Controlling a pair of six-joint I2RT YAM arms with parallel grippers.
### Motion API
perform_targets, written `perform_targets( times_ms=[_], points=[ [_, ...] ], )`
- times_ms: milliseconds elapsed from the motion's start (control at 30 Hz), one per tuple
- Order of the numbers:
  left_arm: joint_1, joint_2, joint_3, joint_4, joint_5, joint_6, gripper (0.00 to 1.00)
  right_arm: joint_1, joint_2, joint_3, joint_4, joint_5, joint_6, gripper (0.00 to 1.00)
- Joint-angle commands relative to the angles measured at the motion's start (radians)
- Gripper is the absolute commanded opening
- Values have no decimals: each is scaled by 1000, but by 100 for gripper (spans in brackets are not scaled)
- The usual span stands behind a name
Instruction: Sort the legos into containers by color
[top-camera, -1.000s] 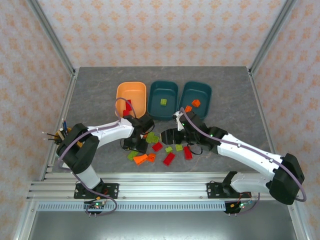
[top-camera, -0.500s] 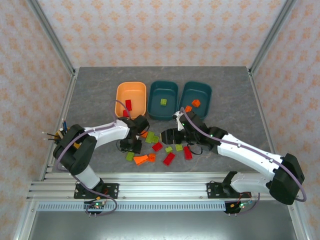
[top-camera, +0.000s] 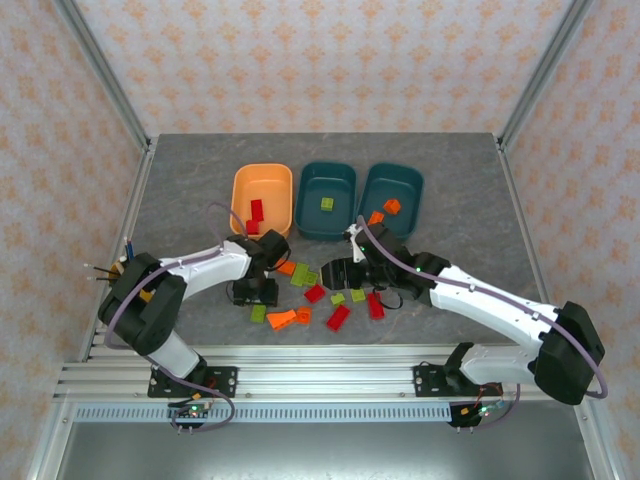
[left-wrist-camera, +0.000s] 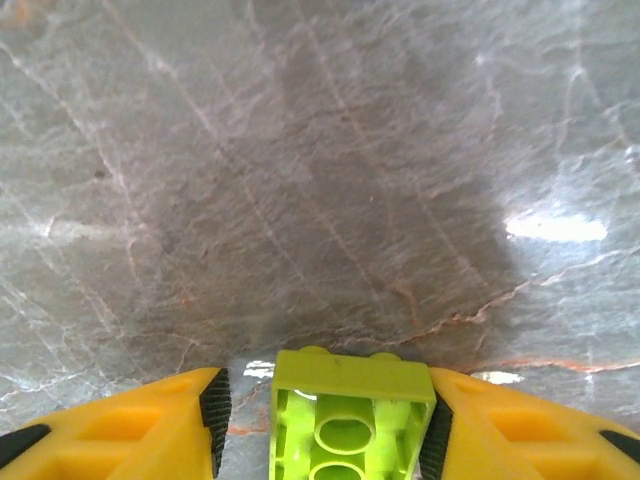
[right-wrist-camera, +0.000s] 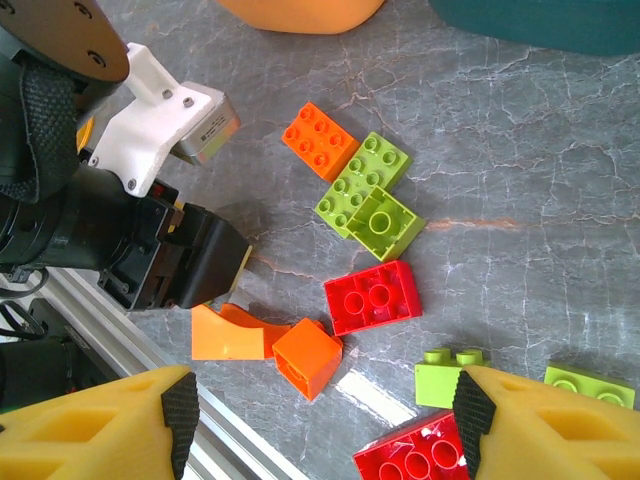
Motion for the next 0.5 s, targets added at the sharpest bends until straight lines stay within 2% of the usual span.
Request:
perform_targets(
  times_ms=[0, 233, 467],
  points=[
    [10, -9, -42, -44, 23, -38, 49, 4, 13, 31, -10, 19, -8, 70],
    [9, 15, -44, -28, 24, -40, 35, 4, 40, 45, -7, 20, -8, 70],
    [10, -17, 1, -68, -35, -35, 32, 3, 25, 45, 2, 37, 0, 70]
  ],
)
